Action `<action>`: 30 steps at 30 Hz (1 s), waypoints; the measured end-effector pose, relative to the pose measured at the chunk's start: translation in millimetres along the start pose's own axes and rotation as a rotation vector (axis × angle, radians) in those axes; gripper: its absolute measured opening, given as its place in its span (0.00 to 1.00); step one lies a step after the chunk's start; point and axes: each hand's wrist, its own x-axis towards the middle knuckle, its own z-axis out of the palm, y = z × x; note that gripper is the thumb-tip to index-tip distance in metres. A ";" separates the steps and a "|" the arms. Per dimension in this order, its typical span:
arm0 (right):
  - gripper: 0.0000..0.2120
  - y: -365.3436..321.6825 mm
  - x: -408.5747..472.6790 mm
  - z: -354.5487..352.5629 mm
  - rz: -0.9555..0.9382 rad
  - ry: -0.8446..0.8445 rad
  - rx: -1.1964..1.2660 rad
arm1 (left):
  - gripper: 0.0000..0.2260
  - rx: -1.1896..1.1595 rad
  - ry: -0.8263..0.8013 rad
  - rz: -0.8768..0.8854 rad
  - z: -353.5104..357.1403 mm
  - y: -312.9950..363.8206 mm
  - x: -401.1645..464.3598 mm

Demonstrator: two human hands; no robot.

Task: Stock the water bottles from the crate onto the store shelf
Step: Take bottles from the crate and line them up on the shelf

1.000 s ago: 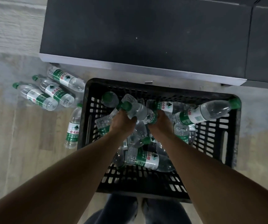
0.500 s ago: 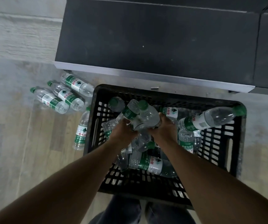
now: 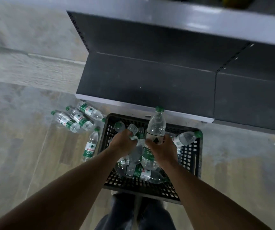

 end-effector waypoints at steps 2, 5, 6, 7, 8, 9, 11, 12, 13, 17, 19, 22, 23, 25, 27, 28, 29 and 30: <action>0.24 -26.1 -16.2 -19.2 -0.001 0.021 0.009 | 0.16 -0.005 0.007 0.027 -17.1 16.6 -22.3; 0.25 -64.9 -39.5 -44.3 -0.031 0.070 -0.003 | 0.10 -0.057 0.046 0.081 -44.5 44.5 -52.6; 0.25 -76.7 -46.9 -51.5 -0.050 0.084 -0.007 | 0.08 -0.054 0.057 0.106 -54.3 55.3 -61.5; 0.25 -88.3 -54.2 -58.4 -0.069 0.096 -0.012 | 0.07 -0.048 0.066 0.128 -64.6 66.7 -70.2; 0.24 -97.7 -60.2 -63.6 -0.083 0.108 -0.023 | 0.07 -0.041 0.075 0.142 -72.8 76.8 -76.6; 0.24 -107.4 -66.8 -69.3 -0.094 0.118 -0.034 | 0.07 -0.058 0.085 0.142 -82.0 86.2 -84.1; 0.25 -123.1 -80.4 -79.1 -0.110 0.108 -0.045 | 0.05 -0.118 0.101 0.141 -98.8 102.1 -98.5; 0.26 -132.1 -89.0 -84.8 -0.123 0.103 -0.045 | 0.06 -0.135 0.111 0.150 -108.8 109.4 -106.8; 0.26 -140.2 -98.4 -90.6 -0.135 0.102 -0.044 | 0.07 -0.153 0.122 0.154 -117.3 115.5 -115.5; 0.23 -169.5 -135.6 -113.0 -0.168 0.107 -0.028 | 0.09 -0.259 0.137 0.149 -152.1 136.2 -153.7; 0.25 -186.2 -152.7 -125.8 -0.183 0.113 -0.055 | 0.09 -0.223 0.140 0.172 -170.3 144.6 -174.7; 0.27 -215.9 -173.8 -148.3 -0.241 0.143 -0.142 | 0.09 -0.160 0.129 0.205 -195.9 157.6 -205.9; 0.28 -227.3 -180.5 -155.8 -0.252 0.144 -0.156 | 0.08 -0.148 0.125 0.208 -204.2 162.6 -216.4; 0.27 -249.9 -193.2 -171.5 -0.263 0.154 -0.130 | 0.09 -0.141 0.134 0.224 -223.3 176.0 -238.2; 0.25 -273.5 -205.0 -187.8 -0.282 0.179 -0.111 | 0.10 -0.136 0.159 0.254 -242.9 191.6 -256.9; 0.25 -285.3 -211.0 -195.9 -0.292 0.193 -0.113 | 0.10 -0.127 0.176 0.269 -253.1 199.7 -266.4; 0.25 -297.3 -215.9 -203.5 -0.300 0.210 -0.104 | 0.10 -0.109 0.195 0.288 -264.2 208.2 -275.1; 0.24 -309.0 -221.5 -210.8 -0.307 0.225 -0.087 | 0.10 -0.085 0.216 0.306 -275.4 216.6 -283.6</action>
